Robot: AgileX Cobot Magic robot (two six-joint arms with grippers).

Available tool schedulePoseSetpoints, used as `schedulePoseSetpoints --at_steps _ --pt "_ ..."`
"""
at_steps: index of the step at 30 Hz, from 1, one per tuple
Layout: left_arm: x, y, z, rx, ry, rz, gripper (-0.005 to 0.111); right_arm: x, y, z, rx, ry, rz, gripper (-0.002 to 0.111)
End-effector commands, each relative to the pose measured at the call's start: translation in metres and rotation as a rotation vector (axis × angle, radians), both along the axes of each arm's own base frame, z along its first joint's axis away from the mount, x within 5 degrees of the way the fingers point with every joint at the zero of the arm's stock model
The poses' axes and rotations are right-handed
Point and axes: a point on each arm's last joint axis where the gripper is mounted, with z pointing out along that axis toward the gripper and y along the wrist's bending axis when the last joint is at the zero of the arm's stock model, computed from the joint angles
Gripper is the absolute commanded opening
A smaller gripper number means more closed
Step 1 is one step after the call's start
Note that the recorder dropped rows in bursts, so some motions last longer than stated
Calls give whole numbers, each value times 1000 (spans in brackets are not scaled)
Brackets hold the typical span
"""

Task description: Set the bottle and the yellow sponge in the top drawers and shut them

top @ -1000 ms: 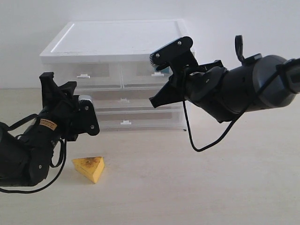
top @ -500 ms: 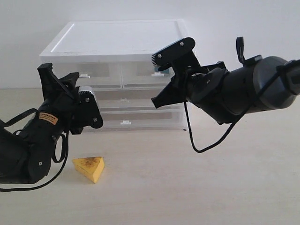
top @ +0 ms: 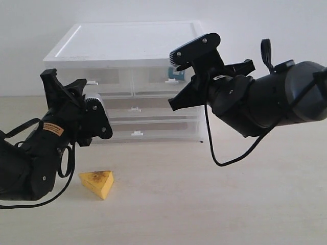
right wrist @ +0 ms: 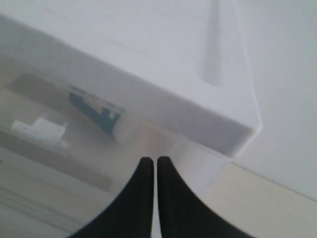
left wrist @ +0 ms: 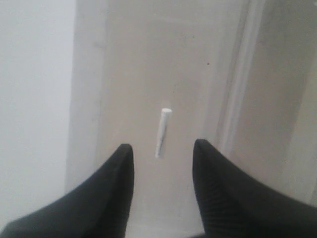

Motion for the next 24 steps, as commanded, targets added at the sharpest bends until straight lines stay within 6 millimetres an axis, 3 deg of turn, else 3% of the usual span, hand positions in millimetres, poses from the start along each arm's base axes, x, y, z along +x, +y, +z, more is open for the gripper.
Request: schedulePoseSetpoints --at_steps 1,24 --pt "-1 -2 3 -10 -15 -12 35 8 1 -2 -7 -11 -1 0" --pt "4 -1 8 0 -39 -18 35 15 -1 0 12 -17 -4 0"
